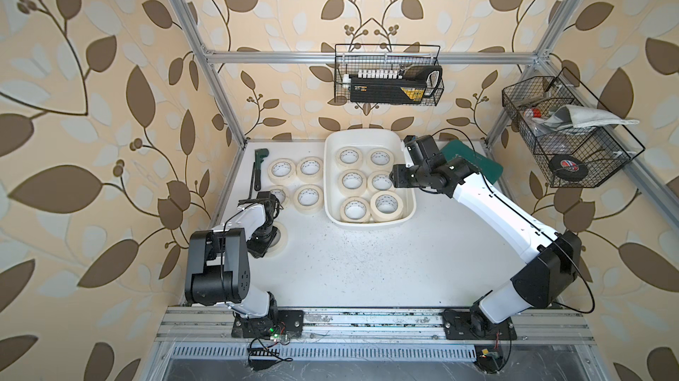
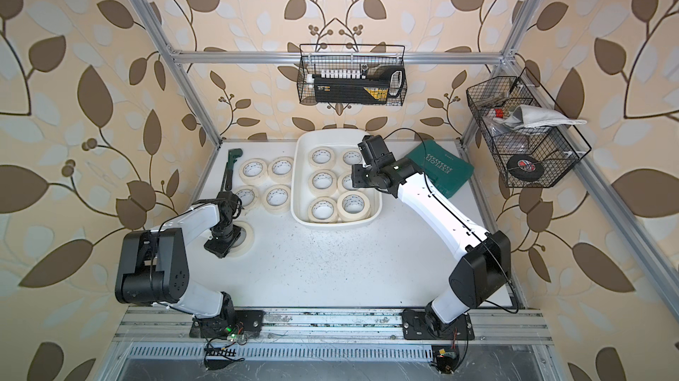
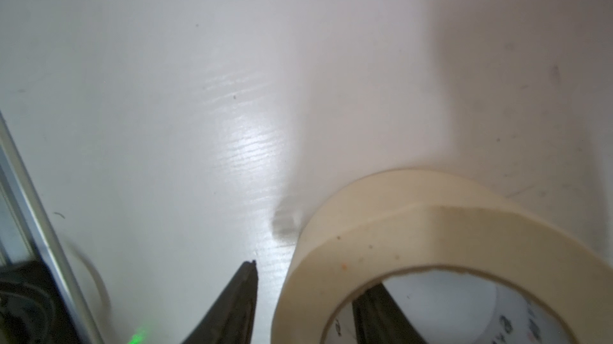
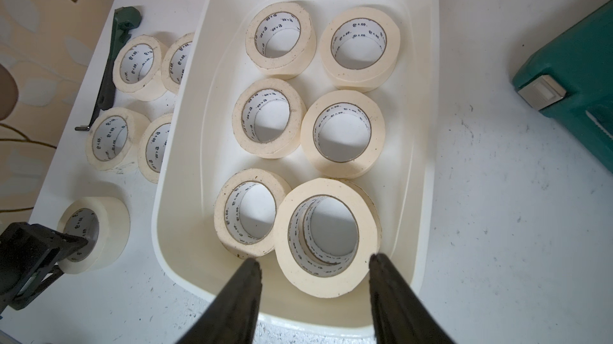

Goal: Take out the art tape in the storage box
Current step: Place the art tape at the center of the board.

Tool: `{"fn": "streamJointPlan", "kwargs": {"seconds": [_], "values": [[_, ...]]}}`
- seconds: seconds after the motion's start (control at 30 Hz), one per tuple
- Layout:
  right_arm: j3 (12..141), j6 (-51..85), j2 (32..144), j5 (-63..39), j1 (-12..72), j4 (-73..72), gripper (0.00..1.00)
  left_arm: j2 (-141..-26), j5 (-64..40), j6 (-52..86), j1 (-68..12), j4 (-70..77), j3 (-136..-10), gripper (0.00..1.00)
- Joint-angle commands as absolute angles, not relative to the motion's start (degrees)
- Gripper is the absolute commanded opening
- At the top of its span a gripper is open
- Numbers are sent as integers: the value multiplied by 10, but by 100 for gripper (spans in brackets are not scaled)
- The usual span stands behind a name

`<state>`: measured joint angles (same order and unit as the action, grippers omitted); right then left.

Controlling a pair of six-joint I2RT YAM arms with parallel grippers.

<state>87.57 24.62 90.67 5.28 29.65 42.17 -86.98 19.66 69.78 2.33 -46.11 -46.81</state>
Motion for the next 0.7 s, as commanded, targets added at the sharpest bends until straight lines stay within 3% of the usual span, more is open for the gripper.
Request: {"fn": "streamJointPlan", "kwargs": {"seconds": [0.0, 0.27, 0.67], "values": [[865, 252, 900, 44, 293, 420, 54, -849, 216, 701, 30, -483, -488, 64], [874, 248, 893, 36, 290, 427, 54, -772, 203, 565, 30, -535, -587, 71], [888, 197, 905, 3, 278, 432, 60, -752, 89, 443, -14, -575, -706, 86]]}}
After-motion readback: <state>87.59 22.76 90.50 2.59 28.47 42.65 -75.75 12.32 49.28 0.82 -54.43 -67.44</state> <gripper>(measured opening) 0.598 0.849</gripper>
